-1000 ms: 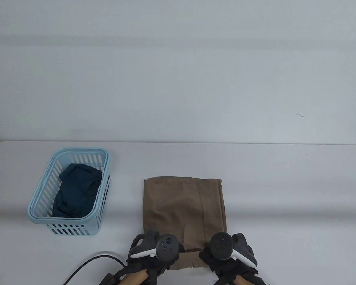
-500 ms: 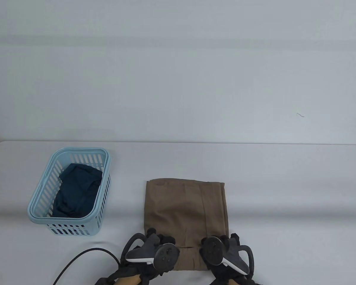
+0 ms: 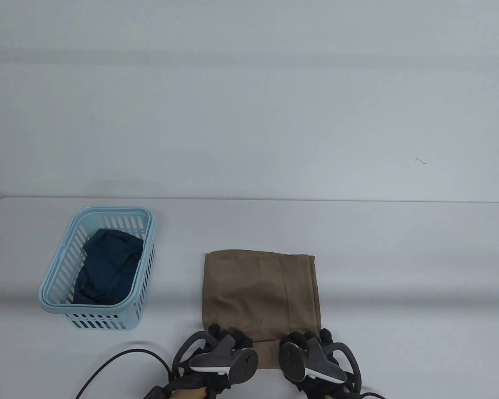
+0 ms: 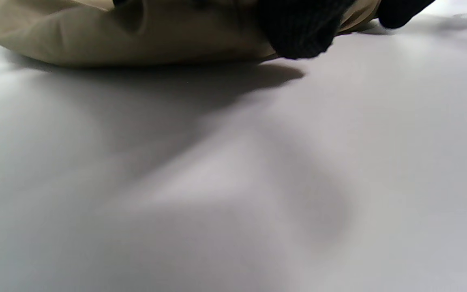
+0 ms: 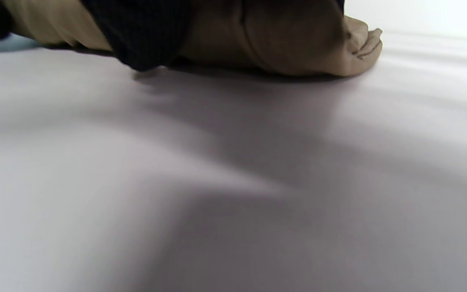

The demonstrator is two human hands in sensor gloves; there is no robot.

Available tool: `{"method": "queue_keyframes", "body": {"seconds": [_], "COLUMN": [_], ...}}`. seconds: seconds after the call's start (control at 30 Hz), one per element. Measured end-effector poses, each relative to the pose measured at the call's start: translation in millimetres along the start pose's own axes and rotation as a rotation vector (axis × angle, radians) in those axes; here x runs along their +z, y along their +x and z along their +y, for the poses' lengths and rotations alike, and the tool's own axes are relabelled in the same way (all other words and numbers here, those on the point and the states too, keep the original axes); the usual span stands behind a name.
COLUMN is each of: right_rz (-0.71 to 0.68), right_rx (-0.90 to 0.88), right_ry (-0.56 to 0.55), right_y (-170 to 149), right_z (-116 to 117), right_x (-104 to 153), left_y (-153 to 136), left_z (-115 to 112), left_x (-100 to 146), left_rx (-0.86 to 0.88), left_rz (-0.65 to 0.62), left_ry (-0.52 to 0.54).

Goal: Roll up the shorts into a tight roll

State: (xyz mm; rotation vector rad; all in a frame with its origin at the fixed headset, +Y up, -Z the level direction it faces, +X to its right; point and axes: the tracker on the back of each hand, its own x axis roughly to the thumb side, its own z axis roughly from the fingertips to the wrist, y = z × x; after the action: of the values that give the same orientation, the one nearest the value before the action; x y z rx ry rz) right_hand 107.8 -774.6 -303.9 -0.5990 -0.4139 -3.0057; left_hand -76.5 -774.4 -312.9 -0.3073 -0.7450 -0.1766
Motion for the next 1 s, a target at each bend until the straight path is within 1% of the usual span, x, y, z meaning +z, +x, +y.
{"method": "queue_keyframes", "body": {"seconds": [0.07,0.2,0.3,0.37,0.53,0.67,0.73,0.8,0.87,0.93,1.0], "right_rz": [0.0,0.006,0.004,0.006,0.01,0.039,0.057,0.078,0.087,0.099,0.102], "right_rx": [-0.055,-0.241,-0.367,-0.412,-0.472,-0.43,-0.427,-0.415,-0.411,-0.417,-0.412], "right_ry": [0.007,0.043,0.061,0.071,0.086,0.081,0.059,0.033,0.021,0.011,-0.006], "right_y": [-3.8,-16.0,-24.7,-27.6,-31.1,-29.6,-28.5,-28.0,-27.9,-28.2,-28.5], "right_z": [-4.2,-9.9,-11.6,-11.8,-9.9,-9.3,-9.5,-9.5,-9.5,-9.5,-10.1], "right_x": [0.2,-0.7,-0.2,-0.3,-1.6,-3.4,-3.3,-2.8,-2.6,-2.3,-1.3], "left_y": [-6.5,-19.7,-24.6,-25.0,-23.3,-21.8,-23.4,-25.4,-25.6,-22.7,-17.8], "left_z": [5.7,11.2,13.5,14.1,12.1,9.2,13.2,23.1,31.5,34.8,34.3], "left_x": [1.5,7.2,10.1,10.4,8.3,5.6,9.3,17.4,25.1,29.9,29.5], "left_rx": [0.058,0.279,0.35,0.371,0.389,0.382,0.356,0.328,0.335,0.34,0.272], "left_rz": [0.004,0.004,0.007,0.006,0.016,0.027,0.029,0.016,-0.038,-0.08,-0.067], "left_ry": [0.01,0.033,0.057,0.064,0.07,0.076,0.098,0.154,0.187,0.178,0.129]}}
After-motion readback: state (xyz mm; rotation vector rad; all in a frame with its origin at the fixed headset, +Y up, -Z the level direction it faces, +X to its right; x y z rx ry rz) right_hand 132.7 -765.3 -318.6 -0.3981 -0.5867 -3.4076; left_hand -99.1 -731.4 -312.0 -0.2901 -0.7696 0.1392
